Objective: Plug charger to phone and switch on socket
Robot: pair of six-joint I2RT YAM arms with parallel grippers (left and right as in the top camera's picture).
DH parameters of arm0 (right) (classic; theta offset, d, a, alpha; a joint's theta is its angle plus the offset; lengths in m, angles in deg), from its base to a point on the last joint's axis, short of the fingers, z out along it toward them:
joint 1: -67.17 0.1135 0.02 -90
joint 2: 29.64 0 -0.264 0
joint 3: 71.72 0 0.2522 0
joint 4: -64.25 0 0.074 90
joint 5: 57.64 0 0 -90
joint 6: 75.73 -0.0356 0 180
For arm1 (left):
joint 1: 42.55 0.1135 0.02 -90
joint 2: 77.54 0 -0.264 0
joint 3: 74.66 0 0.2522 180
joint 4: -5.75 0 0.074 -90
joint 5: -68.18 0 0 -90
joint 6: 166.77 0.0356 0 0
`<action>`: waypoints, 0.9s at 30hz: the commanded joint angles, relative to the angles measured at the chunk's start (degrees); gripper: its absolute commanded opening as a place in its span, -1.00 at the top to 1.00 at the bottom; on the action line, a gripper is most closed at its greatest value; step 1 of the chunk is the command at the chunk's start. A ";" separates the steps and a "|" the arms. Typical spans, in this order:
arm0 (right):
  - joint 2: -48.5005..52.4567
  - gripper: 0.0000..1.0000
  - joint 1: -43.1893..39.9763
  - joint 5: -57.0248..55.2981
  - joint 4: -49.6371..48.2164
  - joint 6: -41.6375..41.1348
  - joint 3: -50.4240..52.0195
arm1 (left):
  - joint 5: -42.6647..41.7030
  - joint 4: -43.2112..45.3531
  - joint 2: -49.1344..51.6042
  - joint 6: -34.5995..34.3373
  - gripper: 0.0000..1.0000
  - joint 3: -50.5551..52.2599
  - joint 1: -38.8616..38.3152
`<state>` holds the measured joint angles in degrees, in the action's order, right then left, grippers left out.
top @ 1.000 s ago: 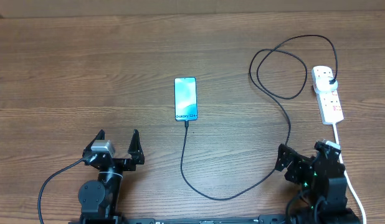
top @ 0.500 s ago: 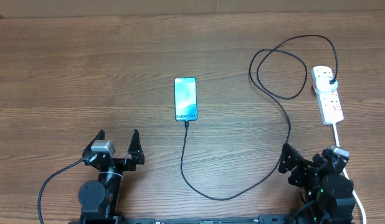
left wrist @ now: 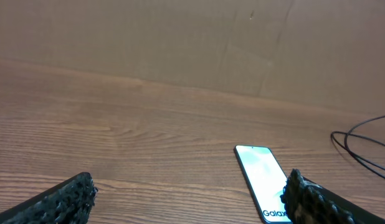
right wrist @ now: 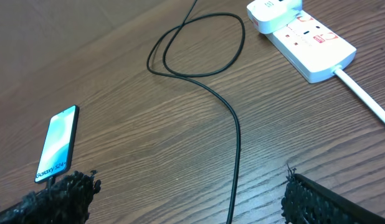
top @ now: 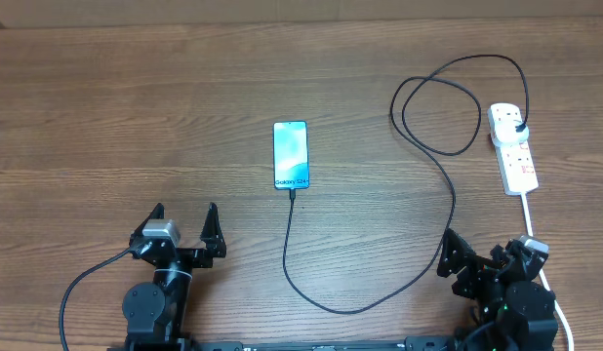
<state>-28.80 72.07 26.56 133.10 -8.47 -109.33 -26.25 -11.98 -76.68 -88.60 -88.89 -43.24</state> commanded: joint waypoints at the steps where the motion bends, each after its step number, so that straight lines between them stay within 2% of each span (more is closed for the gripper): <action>1: -0.68 -0.99 0.39 0.07 -0.26 0.11 0.61 | 0.37 -0.20 -0.61 0.04 -0.99 0.20 0.52; 21: -0.68 -0.99 0.39 -0.28 -0.55 0.39 0.61 | 0.37 -0.20 -0.61 0.04 -0.99 0.20 0.52; 24: -0.68 -1.00 0.39 -2.10 -4.13 0.35 0.61 | 0.37 -0.20 -0.61 0.04 -0.99 0.20 0.52; 27: -0.68 -1.00 0.39 -3.17 -12.57 1.77 0.61 | 0.37 -0.17 -0.61 0.04 -0.99 0.20 0.52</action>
<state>-28.80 72.14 25.46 125.51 -8.38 -109.01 -26.25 -11.98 -76.68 -88.60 -88.89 -43.24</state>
